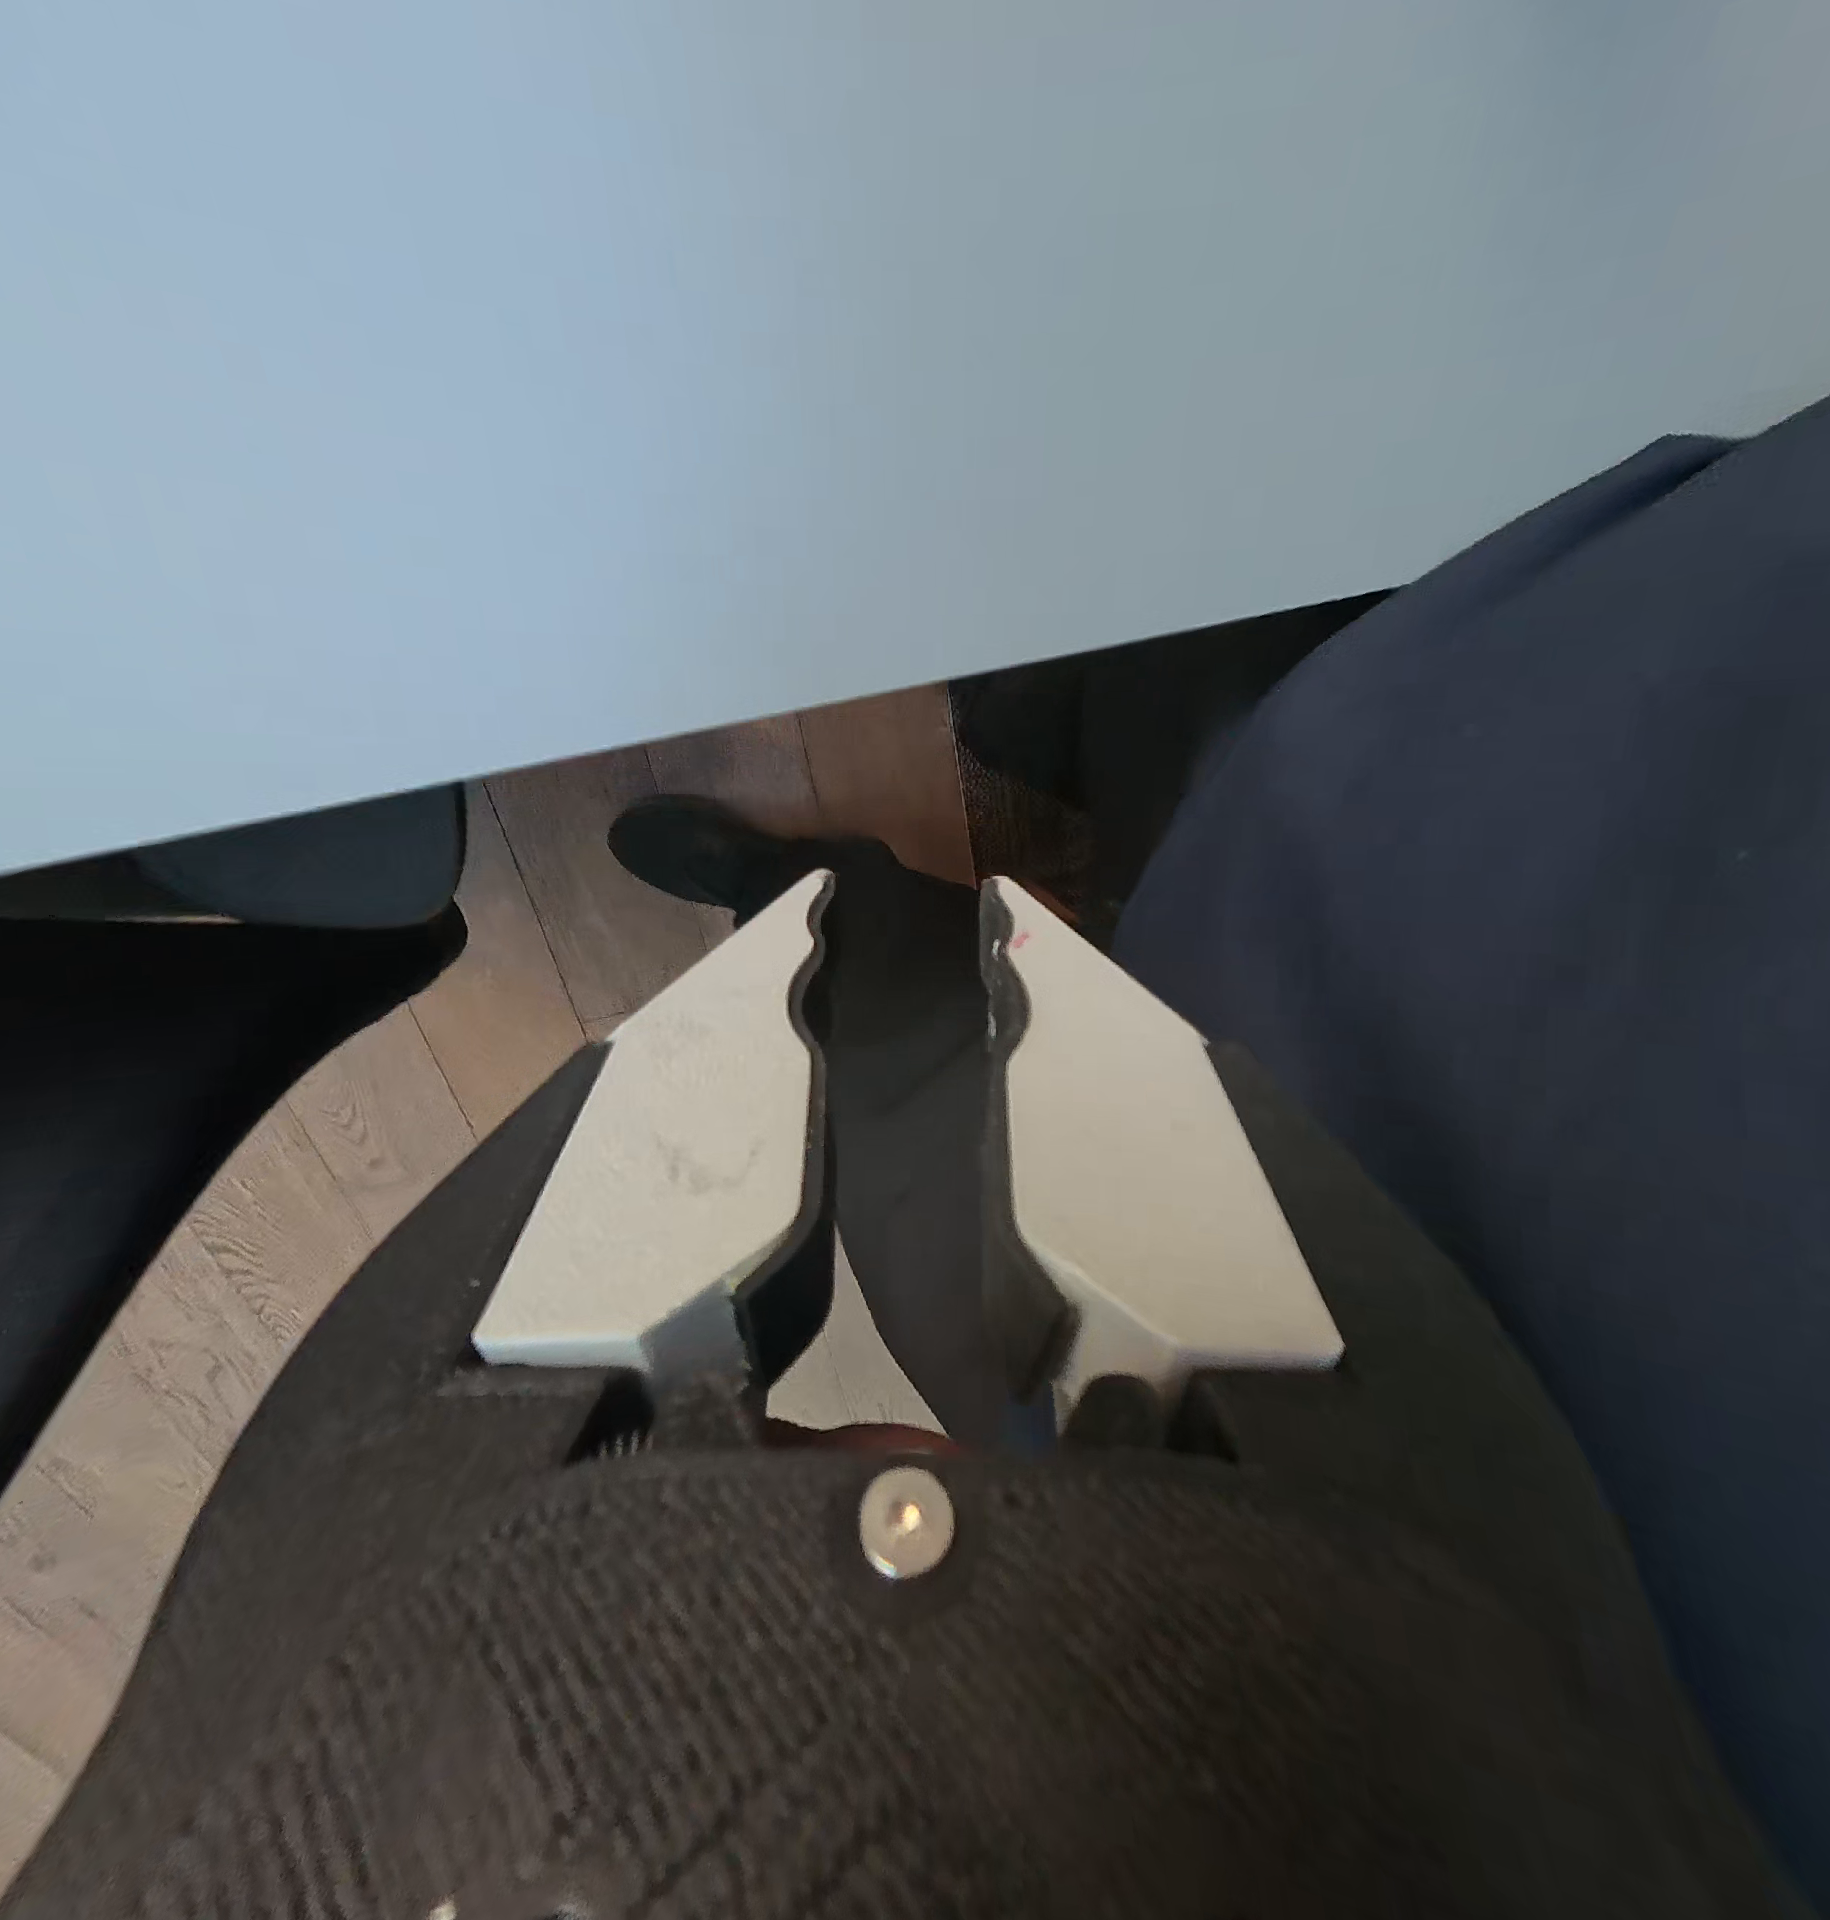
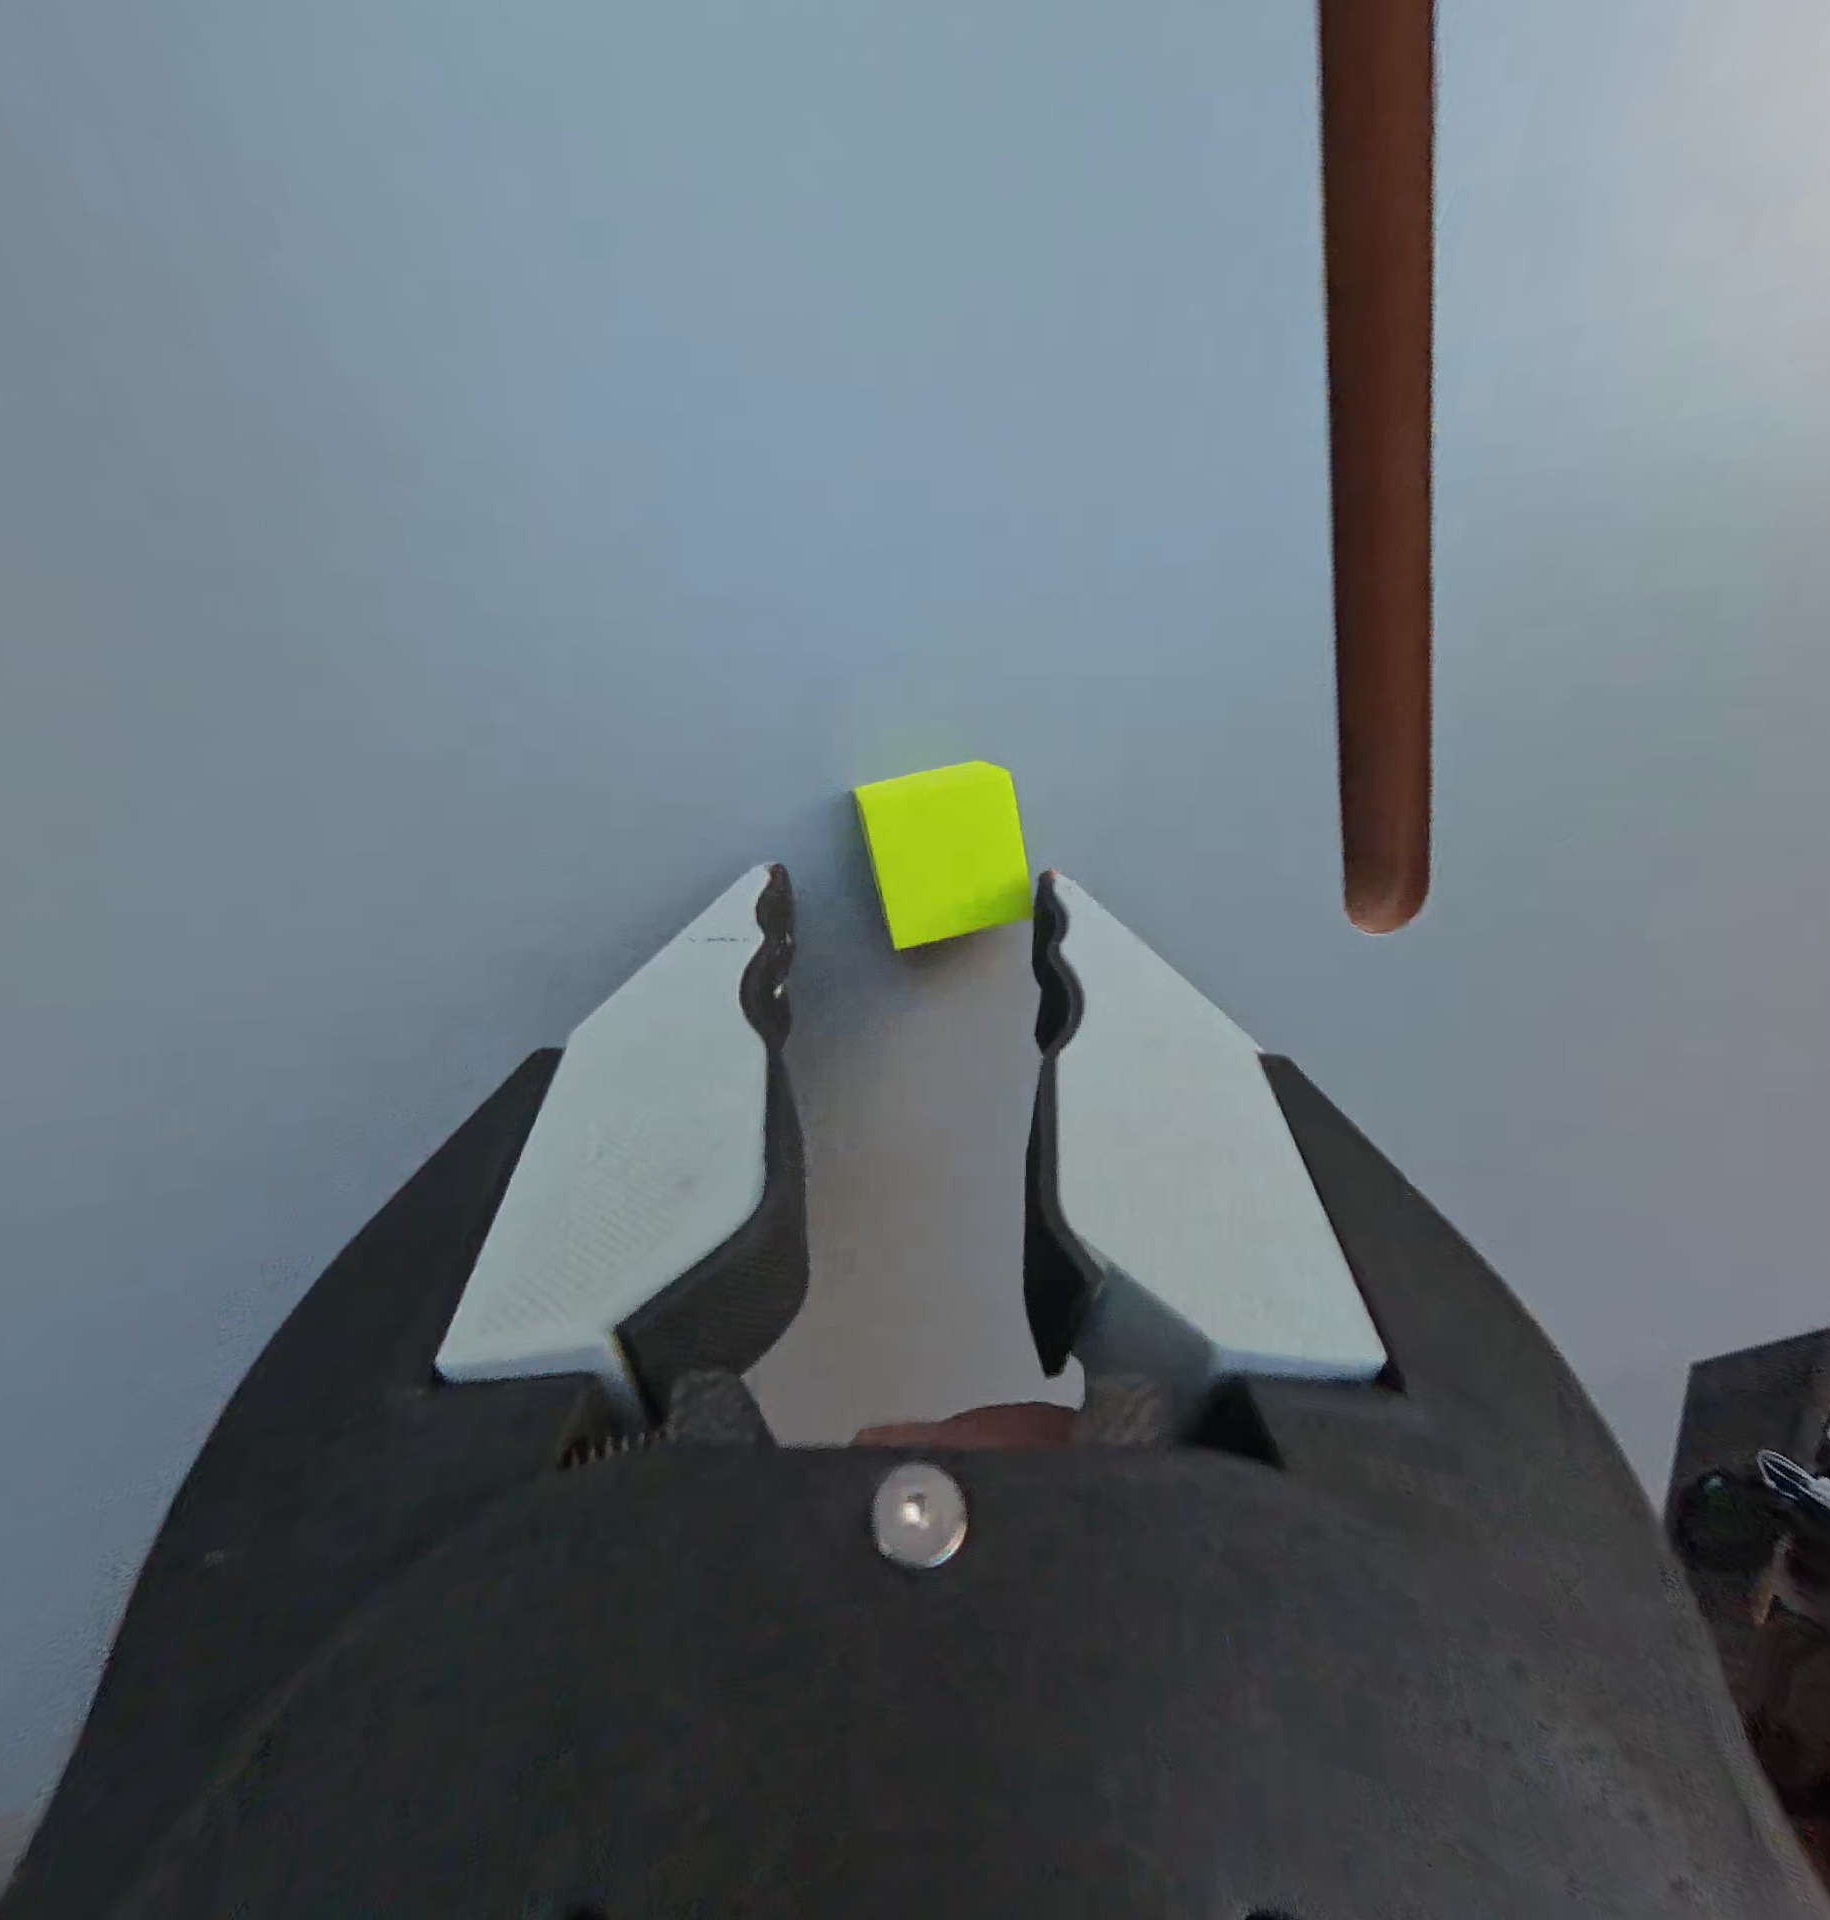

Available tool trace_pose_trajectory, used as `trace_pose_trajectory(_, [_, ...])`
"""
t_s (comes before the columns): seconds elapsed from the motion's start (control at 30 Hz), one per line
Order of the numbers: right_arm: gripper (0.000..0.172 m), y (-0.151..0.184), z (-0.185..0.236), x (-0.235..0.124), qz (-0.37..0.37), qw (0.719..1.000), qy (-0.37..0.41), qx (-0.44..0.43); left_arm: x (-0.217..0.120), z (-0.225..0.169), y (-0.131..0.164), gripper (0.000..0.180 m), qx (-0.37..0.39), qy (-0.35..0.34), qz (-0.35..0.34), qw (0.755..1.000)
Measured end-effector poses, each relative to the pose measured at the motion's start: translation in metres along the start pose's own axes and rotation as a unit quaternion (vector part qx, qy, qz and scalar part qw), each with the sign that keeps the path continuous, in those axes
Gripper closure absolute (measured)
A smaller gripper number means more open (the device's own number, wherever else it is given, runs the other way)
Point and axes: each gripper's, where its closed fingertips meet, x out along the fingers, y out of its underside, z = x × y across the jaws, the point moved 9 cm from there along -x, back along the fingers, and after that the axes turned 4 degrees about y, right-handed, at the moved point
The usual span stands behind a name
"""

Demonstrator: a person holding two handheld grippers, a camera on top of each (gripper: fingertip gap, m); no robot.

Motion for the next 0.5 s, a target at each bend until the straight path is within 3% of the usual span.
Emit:
trace_pose_trajectory(0.07, [0.146, -0.001, 0.003, 0.008, 0.001, 1.0, -0.02, -0.004, 0.001, -0.005, 0.004, 0.156, -0.007, -0.005, 0.004, 1.0])
trace_pose_trajectory(0.23, [0.146, -0.005, 0.027, -0.03, -0.079, 0.994, -0.054, 0.061, 0.003, -0.01, 0.003, 0.156, 0.006, -0.004, 0.015, 1.0])
trace_pose_trajectory(0.37, [0.146, 0.005, 0.087, -0.091, -0.148, 0.981, -0.098, 0.077, 0.008, -0.01, -0.008, 0.156, 0.043, 0.007, 0.025, 0.999])
trace_pose_trajectory(0.5, [0.146, 0.016, 0.162, -0.136, -0.169, 0.975, -0.129, 0.067, 0.01, -0.008, -0.022, 0.155, 0.094, 0.02, 0.026, 0.995])
